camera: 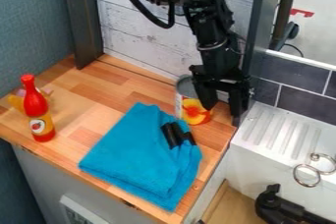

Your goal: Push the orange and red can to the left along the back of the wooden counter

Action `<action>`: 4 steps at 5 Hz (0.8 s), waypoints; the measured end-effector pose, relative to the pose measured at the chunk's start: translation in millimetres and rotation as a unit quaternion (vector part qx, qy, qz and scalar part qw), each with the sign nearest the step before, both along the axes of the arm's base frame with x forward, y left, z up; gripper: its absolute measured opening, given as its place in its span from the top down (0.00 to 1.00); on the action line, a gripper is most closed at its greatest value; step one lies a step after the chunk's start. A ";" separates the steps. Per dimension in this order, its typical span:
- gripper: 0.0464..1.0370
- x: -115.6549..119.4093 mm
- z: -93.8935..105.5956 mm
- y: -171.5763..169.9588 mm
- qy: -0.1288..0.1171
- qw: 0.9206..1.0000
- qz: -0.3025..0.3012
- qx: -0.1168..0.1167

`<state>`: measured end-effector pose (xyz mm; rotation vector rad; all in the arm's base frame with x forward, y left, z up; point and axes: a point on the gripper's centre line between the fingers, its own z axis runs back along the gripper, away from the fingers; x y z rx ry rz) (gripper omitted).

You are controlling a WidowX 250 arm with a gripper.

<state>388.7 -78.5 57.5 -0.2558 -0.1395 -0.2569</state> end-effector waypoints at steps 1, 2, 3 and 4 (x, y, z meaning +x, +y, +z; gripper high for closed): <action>0.04 0.4 -18.4 5.6 -0.022 0.999 0.044 0.009; 0.04 6.5 -21.3 8.4 -0.045 0.996 0.073 0.000; 0.04 11.5 -20.6 24.9 -0.063 0.992 0.110 -0.018; 0.04 15.7 -18.5 47.0 -0.078 0.986 0.142 -0.031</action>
